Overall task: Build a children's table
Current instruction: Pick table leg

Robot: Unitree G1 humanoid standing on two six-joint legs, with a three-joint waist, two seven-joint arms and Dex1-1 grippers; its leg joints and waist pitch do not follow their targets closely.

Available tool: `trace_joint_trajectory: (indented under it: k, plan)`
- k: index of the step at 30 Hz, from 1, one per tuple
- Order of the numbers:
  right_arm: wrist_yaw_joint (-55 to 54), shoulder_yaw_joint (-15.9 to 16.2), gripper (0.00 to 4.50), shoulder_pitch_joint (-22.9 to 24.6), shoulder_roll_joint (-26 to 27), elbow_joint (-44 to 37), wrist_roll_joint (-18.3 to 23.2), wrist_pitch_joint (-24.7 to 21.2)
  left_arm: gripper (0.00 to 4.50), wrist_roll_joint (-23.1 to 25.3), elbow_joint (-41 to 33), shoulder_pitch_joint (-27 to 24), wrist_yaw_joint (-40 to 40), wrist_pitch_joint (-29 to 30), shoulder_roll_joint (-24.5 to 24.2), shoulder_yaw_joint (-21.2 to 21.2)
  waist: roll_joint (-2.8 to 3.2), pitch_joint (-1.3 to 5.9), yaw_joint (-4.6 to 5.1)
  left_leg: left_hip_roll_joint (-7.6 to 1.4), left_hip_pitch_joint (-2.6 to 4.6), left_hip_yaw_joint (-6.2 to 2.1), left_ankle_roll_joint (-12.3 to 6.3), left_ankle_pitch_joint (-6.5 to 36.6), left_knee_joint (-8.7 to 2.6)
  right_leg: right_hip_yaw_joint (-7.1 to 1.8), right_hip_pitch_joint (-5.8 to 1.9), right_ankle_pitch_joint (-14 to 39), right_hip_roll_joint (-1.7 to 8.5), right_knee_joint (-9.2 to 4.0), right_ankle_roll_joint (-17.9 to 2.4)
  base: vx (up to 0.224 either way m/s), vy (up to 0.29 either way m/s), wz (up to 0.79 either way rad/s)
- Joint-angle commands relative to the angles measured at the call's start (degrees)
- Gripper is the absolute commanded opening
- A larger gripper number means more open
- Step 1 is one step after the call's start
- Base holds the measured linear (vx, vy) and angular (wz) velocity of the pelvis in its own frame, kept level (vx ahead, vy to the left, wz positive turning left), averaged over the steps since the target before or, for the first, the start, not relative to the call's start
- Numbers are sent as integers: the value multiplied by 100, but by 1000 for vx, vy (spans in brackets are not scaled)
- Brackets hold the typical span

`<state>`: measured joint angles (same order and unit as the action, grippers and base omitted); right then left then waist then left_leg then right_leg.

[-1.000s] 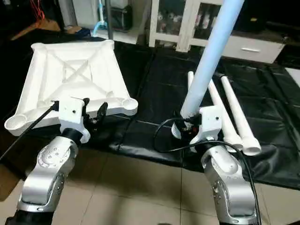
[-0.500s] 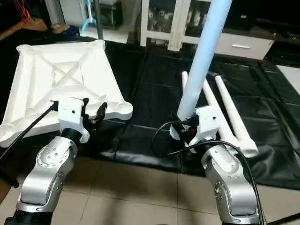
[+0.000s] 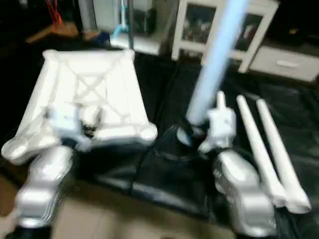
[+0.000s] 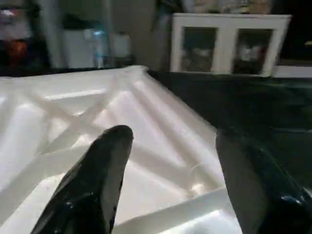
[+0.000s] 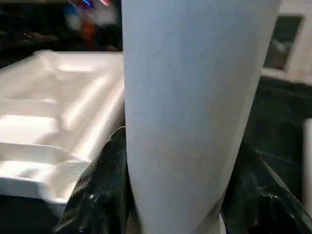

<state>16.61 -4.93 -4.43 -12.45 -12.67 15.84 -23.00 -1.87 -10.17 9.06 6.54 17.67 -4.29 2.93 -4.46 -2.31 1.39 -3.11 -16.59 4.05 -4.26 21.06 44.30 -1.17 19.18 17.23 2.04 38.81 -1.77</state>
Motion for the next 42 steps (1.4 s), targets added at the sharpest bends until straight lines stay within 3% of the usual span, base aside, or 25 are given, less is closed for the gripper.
trace_joint_trajectory:
  k: [1, 2, 3, 4, 5, 6, 7, 9, 10, 11, 12, 13, 14, 16, 17, 19, 21, 23, 25, 28, 30, 31, 36, 40, 42]
  plan:
    - [-12, 15, 190, -129, 50, -130, 30, 50, 311, 18, -86, -1, -17, 54, -97, -134, -146, 219, -203, -84, -646, 4, 183, -907, -75, -724, -808, -1667, 804, -766, -1222, 141, -18, 13]
    - [-20, -4, 190, -135, 50, -125, 21, 52, 311, 28, -85, 0, -19, 53, -100, -123, 33, 161, -243, -344, -665, -72, 382, -1160, -245, -567, -716, -1334, 932, -938, -1593, 115, 12, 8]
    - [-24, -17, 190, -141, 51, -121, 14, 54, 311, 35, -83, 0, -24, 52, -107, -114, 88, 171, -227, -405, -742, -60, 374, -1390, -405, -396, -726, -931, 783, -966, -1623, 175, 39, 14]
    - [-55, -55, 190, -162, 49, -114, 5, 59, 311, -55, -59, -11, 36, -26, -75, -124, 378, 132, -251, -651, -587, -94, 239, -1562, -924, -63, -622, 154, 553, -1015, -1347, 124, 39, 5]
    - [-58, -59, 190, -164, 48, -114, 6, 60, 311, -54, -57, -13, 50, -21, -81, -115, 632, 144, -78, -1082, -286, -390, 83, -934, -1352, 384, -395, 324, 92, -548, -800, 122, 93, 0]
    - [-69, -82, 190, -174, 34, -115, 21, 66, 311, -1, -53, -28, 164, 74, -157, -13, 695, 185, 54, -1305, -111, -699, -70, -317, -1521, 479, -93, 476, -33, 24, -544, 136, 99, -1]
    - [-52, -84, 190, -188, 20, -107, 28, 73, 311, -25, -47, -42, 291, 55, -210, 39, 592, 341, 34, -1307, 130, -777, -945, -2131, -1209, 340, 244, -18, 148, 182, 110, 136, 99, -1]
    - [56, -93, 190, -285, -71, -26, 62, 113, 311, -117, 0, -112, 915, -201, -492, 283, 485, 375, -52, -1149, 32, -632, -1014, -4595, -1061, 240, 285, -911, 227, 30, 538, 93, 71, 5]
    - [115, -90, 190, -333, -114, 26, 72, 125, 311, -192, 17, -116, 1157, -214, -597, 351, 353, 413, -97, -927, -63, -465, -702, -6090, -1007, 83, 263, -1716, 342, -285, 711, 68, 59, 1]
    - [216, -85, 190, -416, -185, 116, 89, 144, 328, -321, 43, -118, 1552, -208, -768, 459, 192, 375, -102, -641, -262, -239, -479, -5058, -922, -62, 188, -2165, 609, -548, 477, 0, 0, 0]
    - [347, -76, 190, -501, -258, 213, 97, 176, 338, -413, 81, -83, 1847, -155, -915, 528, 136, 346, -157, -530, -402, -103, -403, -3965, -924, -98, 107, -2124, 698, -589, 328, 0, 0, 0]
    - [552, -76, 190, -631, -359, 366, 142, 191, 344, -466, 166, -4, 2242, -101, -1148, 640, 83, 374, -201, -576, -559, -24, -235, -2206, -1052, -123, -126, -1891, 814, -586, 118, 0, 0, 0]
    - [636, -81, 190, -686, -396, 431, 173, 185, 348, -458, 210, 31, 2409, -108, -1259, 699, 142, 364, -233, -694, -507, -12, -82, -1386, -1162, -47, -120, -1636, 775, -574, -278, 0, 0, 0]
    - [896, -26, 190, -796, -537, 578, 166, 261, 358, -466, 334, 143, 2739, -28, -1467, 800, 228, 293, -148, -815, -463, 17, 13, -684, -1277, 46, -57, -1155, 660, -582, -874, -52, -20, 2]
    - [1096, -25, 190, -894, -604, 713, 228, 295, 383, -480, 448, 267, 2984, 74, -1600, 876, 234, 259, -115, -870, -432, 48, 94, -149, -1324, 65, -9, -671, 620, -597, -1060, -58, -12, 0]
    - [1172, -35, 190, -955, -639, 800, 236, 334, 388, -486, 504, 353, 3072, 184, -1637, 921, 274, 228, -90, -903, -400, 146, 324, 517, -1366, 53, 46, 17, 613, -653, -1141, -60, -3, 2]
    - [1232, -28, 190, -1056, -681, 917, 231, 370, 395, -350, 688, 558, 3119, 204, -1677, 1017, 239, 215, -94, -918, -404, 192, 486, 758, -1383, 33, 66, 359, 643, -682, -1108, -57, 12, 3]
    - [1263, -39, 190, -1148, -717, 998, 251, 371, 425, -228, 902, 765, 3098, 224, -1645, 1074, 275, 218, -110, -929, -369, 269, 703, 964, -1383, 10, 127, 762, 645, -728, -964, -28, 7, 2]
    - [1400, -72, 190, -1216, -748, 1003, 387, 338, 428, -72, 1330, 1036, 3202, 79, -1658, 1224, 230, 235, -101, -933, -410, 298, 756, 876, -1396, 2, 117, 785, 644, -724, -828, 0, 0, 0]
    - [1505, -92, 190, -1231, -755, 975, 472, 305, 428, -7, 1578, 1183, 3317, -35, -1699, 1328, 236, 245, -120, -946, -414, 314, 727, 778, -1397, -2, 119, 763, 665, -732, -784, 0, 0, 0]
    - [1646, -89, 190, -1149, -739, 824, 622, 185, 428, 103, 1992, 1418, 3494, -214, -1720, 1460, 239, 285, -120, -956, -435, 332, 624, 408, -1393, 20, 96, 286, 645, -691, -827, 0, 0, 0]
    - [1677, -86, 190, -1118, -734, 793, 657, 168, 428, 135, 2137, 1499, 3590, -282, -1733, 1511, 200, 286, -118, -952, -436, 349, 562, 314, -1386, 18, 98, 173, 641, -703, -845, 0, 0, 0]
    - [1692, 7, 190, -824, -677, 584, 670, 174, 428, 267, 2926, 1894, 4254, -676, -1923, 1770, 228, 321, -171, -970, -428, 405, 269, -313, -1342, 31, 78, -696, 657, -616, -1105, 0, 0, 0]
    - [1670, 19, 190, -748, -675, 484, 726, 140, 391, 322, 3150, 2006, 4418, -848, -2017, 1802, 262, 342, -169, -985, -420, 422, 131, -549, -1311, 37, 82, -1112, 656, -575, -1295, 0, 0, 0]
    - [1669, 21, 190, -723, -673, 454, 751, 123, 378, 362, 3226, 2043, 4478, -888, -2045, 1840, 259, 319, -164, -983, -417, 436, 129, -330, -1324, 35, 91, -916, 658, -597, -1348, 0, 0, 0]
